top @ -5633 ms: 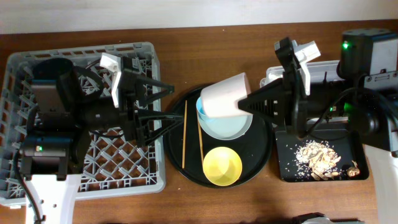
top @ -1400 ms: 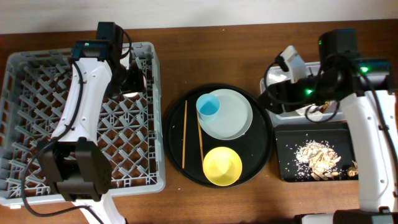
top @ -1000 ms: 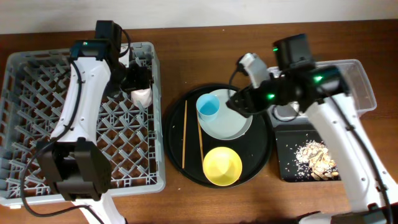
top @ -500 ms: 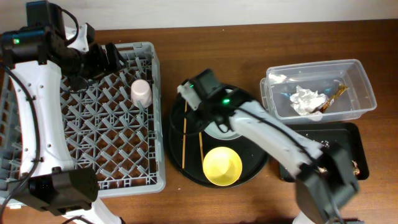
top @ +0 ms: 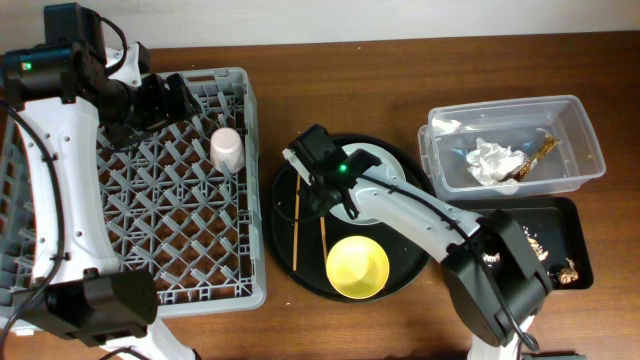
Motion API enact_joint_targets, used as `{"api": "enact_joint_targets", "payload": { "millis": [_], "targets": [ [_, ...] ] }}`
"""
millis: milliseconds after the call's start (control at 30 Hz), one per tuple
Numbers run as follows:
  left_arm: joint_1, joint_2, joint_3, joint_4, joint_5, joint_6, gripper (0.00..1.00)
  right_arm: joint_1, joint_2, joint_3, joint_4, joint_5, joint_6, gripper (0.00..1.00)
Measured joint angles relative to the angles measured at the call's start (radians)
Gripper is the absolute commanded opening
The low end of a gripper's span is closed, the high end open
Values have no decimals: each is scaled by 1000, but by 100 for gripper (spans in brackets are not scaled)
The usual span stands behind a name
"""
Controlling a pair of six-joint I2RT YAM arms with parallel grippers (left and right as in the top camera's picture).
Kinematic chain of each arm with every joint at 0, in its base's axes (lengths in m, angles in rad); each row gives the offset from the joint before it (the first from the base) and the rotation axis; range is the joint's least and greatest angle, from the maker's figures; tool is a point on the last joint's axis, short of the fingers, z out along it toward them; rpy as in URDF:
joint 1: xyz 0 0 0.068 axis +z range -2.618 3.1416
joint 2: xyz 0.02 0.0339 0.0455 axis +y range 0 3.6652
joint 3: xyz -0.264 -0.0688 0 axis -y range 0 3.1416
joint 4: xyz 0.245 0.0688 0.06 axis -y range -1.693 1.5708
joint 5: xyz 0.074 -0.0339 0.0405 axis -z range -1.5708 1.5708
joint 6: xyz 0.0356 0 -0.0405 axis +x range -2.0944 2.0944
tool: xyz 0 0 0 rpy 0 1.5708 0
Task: Sort waste into correct bins and load items into the dishwasher rack
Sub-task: 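Grasp the blue cup with the right gripper and lift it, then hand the blue cup from the right gripper to the left gripper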
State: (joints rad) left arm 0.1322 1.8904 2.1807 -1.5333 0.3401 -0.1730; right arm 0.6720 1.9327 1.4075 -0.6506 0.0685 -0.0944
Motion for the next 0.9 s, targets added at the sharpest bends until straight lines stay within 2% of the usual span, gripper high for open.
{"api": "enact_joint_targets", "payload": {
  "millis": [133,167,200,267,300,367,467,567,700,800,900],
  "targets": [
    [0,0,0,-7,19,24,92,-3,-61,85,-146,-1,19,4],
    [0,0,0,-12,49,51,95,-6,-95,120,-192,-2,32,4],
    [1,0,0,-23,119,104,99,-11,-132,154,-237,-6,45,4],
    [1,0,0,-55,258,211,99,-22,-177,190,-274,-33,61,4],
    [1,0,0,-101,378,311,99,-54,-254,237,-323,-63,64,4],
    [-2,0,0,-150,590,481,99,-133,-357,289,-373,-214,68,4],
    [-11,0,0,-153,701,584,99,-282,-491,317,-375,-447,64,4],
    [-72,0,0,-153,826,661,99,-407,-593,330,-382,-695,47,4],
    [-220,0,0,-149,947,753,99,-473,-622,332,-393,-1017,12,4],
    [-293,0,0,-131,984,780,99,-475,-601,332,-393,-1143,-5,4],
    [-339,0,0,-127,1012,791,99,-478,-593,330,-394,-1187,-13,4]
  ]
}}
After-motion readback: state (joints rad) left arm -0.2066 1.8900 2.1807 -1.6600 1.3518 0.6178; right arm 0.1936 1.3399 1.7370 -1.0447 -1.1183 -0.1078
